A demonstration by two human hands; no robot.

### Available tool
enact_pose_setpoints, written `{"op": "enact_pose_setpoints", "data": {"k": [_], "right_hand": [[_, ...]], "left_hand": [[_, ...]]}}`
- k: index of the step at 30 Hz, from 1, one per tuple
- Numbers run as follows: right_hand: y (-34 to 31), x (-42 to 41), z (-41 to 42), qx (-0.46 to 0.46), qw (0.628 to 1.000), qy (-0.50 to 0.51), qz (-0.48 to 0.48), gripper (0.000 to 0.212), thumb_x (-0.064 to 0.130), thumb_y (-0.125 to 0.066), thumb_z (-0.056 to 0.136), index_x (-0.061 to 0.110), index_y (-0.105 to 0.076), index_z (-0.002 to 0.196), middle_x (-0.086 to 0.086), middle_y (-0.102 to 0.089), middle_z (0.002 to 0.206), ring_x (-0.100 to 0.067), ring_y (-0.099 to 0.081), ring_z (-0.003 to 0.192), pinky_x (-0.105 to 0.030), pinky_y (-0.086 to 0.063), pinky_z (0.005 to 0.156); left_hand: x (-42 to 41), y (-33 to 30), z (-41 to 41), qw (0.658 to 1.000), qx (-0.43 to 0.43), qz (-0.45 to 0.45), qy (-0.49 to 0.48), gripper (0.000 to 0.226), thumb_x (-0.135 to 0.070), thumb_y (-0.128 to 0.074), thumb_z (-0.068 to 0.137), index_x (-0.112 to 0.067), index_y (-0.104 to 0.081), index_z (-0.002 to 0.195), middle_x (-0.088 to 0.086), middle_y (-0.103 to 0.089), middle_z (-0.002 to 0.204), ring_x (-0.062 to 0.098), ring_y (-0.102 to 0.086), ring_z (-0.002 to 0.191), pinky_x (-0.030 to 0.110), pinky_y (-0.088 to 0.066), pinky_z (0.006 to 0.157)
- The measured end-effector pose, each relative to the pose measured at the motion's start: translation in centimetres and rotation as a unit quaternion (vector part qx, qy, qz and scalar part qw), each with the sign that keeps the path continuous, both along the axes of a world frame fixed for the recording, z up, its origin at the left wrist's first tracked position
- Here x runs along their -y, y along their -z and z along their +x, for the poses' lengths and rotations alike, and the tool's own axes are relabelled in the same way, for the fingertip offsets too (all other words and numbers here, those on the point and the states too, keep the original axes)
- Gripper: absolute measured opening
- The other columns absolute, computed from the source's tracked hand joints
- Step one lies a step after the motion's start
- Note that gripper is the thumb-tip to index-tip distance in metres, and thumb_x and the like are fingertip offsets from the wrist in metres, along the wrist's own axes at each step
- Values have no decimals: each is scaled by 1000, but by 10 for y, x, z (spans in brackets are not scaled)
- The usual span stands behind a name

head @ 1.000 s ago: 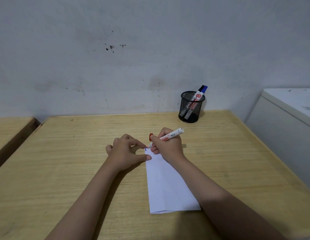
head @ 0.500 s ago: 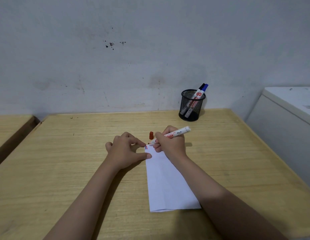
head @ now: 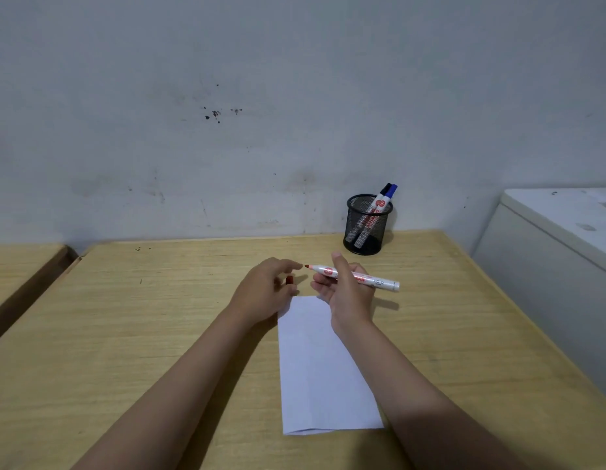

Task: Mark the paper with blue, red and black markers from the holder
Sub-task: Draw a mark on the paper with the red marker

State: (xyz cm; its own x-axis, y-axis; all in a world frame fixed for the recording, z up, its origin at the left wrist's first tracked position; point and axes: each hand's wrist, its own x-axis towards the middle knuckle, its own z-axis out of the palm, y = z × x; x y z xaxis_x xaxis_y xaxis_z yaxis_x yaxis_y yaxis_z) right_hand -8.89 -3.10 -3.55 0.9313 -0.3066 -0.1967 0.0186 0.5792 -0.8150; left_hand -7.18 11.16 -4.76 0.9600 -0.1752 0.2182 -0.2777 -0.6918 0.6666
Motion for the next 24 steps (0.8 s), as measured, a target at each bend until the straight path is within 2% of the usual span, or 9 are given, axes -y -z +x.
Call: {"op": "enact_pose_setpoints", "data": {"k": [2, 4, 6, 8, 11, 16, 20, 24], "right_hand": [[-10, 4, -2, 28, 999, 16, -2, 25, 17, -68, 85, 9, -48, 74, -8, -66, 55, -14, -63, 46, -27, -56, 48], [-23, 11, -7, 72, 997, 26, -21, 26, 14, -66, 86, 8, -47, 71, -6, -63, 52, -14, -62, 45, -27, -56, 48], [-36, 18, -16, 116, 991, 28, -59, 26, 12, -64, 87, 8, -46, 70, -4, -61, 50, -15, -62, 45, -29, -57, 49], [-47, 24, -28, 148, 984, 25, -98, 26, 10, -64, 87, 7, -45, 70, -3, -59, 49, -16, -62, 45, -31, -57, 50], [-62, 27, -44, 178, 975, 18, -128, 29, 9, -64, 87, 8, -43, 68, -1, -59, 47, -19, -63, 44, -32, -57, 50], [-80, 26, -68, 212, 963, 14, -163, 30, 8, -65, 86, 7, -44, 64, -3, -60, 48, -21, -64, 44, -33, -56, 49], [-86, 23, -83, 225, 955, -1, -191, 28, 6, -65, 86, 4, -46, 65, -1, -60, 45, -20, -63, 42, -33, -56, 48], [-94, 21, -96, 232, 951, -6, -206, 29, 3, -64, 85, 4, -45, 63, 0, -59, 43, -19, -61, 41, -32, -55, 46]], "left_hand": [[6, -2, 6, 1000, 13, 25, -5, 22, -10, -62, 82, -16, -68, 103, 4, -67, 99, 15, -63, 84, 23, -51, 77], [9, -9, 6, 999, 12, -34, -33, 12, -8, -64, 82, -12, -70, 90, 2, -70, 86, 4, -62, 69, 6, -44, 62], [9, -20, 0, 984, -5, -169, -52, 4, -10, -69, 79, -14, -70, 80, 1, -71, 77, 1, -64, 64, 8, -45, 62], [9, -34, -11, 945, -40, -324, -31, 6, -9, -70, 79, -14, -70, 77, 6, -72, 77, 10, -68, 72, 20, -53, 72], [10, -54, -33, 886, -96, -454, 11, 5, -7, -66, 81, -10, -70, 81, 8, -72, 79, 16, -69, 77, 25, -56, 77], [16, -74, -65, 856, -110, -502, 49, 14, -20, -68, 70, -11, -70, 81, 1, -71, 73, 9, -67, 70, 21, -56, 72], [21, -87, -85, 854, -95, -507, 70, 8, -15, -66, 75, -11, -70, 80, 1, -71, 72, 9, -66, 68, 21, -55, 72], [25, -96, -104, 868, -80, -484, 73, 5, -8, -64, 80, -7, -69, 82, 6, -68, 73, 11, -65, 66, 22, -55, 70]]}}
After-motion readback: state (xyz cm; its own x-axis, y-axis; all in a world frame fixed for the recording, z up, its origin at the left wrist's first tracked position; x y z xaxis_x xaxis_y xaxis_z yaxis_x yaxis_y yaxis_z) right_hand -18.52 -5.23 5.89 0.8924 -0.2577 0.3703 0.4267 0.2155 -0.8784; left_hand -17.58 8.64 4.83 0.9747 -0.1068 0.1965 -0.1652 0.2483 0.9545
